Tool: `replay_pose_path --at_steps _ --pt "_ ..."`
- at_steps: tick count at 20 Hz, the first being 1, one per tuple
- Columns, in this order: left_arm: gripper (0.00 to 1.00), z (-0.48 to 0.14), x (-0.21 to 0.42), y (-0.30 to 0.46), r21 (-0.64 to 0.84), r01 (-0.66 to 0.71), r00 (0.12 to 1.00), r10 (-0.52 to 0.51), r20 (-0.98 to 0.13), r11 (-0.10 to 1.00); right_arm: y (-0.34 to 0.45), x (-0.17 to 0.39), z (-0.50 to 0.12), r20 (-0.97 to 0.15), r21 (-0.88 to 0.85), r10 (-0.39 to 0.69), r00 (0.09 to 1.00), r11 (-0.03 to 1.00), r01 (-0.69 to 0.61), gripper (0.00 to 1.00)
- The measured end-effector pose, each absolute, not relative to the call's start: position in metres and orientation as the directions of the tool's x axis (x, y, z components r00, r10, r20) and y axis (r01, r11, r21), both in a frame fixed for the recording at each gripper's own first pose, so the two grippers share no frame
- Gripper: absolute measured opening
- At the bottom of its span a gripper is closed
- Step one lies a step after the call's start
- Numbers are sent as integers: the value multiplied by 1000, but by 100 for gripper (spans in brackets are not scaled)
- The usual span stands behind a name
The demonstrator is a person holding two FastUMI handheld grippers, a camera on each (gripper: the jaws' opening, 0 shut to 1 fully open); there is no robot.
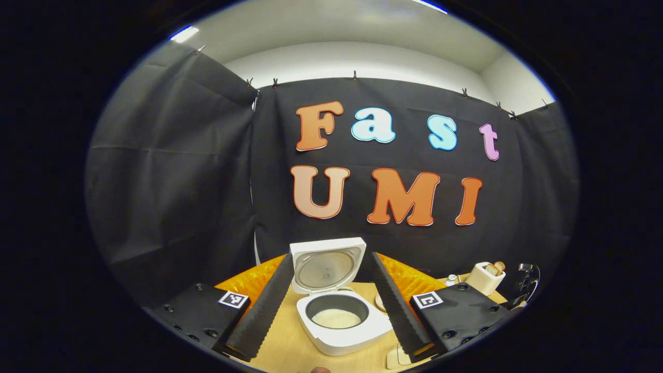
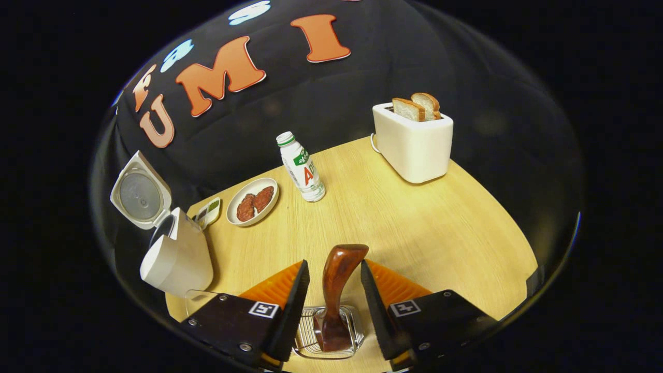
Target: Close the left gripper, press the button to open the rice cooker; take a wooden spoon from the chopstick holder with the right hand, scoop a spoonful of rice and pour it into the rice cooker, then put the wooden spoon back into the chopstick holder.
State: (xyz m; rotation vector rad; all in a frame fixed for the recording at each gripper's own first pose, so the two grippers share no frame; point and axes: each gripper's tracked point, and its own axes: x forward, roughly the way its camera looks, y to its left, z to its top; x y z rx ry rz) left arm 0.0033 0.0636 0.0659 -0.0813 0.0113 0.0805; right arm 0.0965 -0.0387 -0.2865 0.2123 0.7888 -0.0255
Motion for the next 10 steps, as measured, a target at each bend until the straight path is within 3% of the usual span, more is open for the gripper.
replay_pose_path --at_steps 1,2,10 --pt "100 62 6 65 -82 -81 997 79 -23 993 -38 99 -289 -716 197 69 695 975 106 51" --pt "100 61 9 66 -79 -84 996 82 -28 993 -37 100 -292 -724 208 76 686 972 112 51" --pt "100 58 22 58 -70 -64 998 62 -33 996 -24 99 -286 -719 281 120 684 951 129 15"
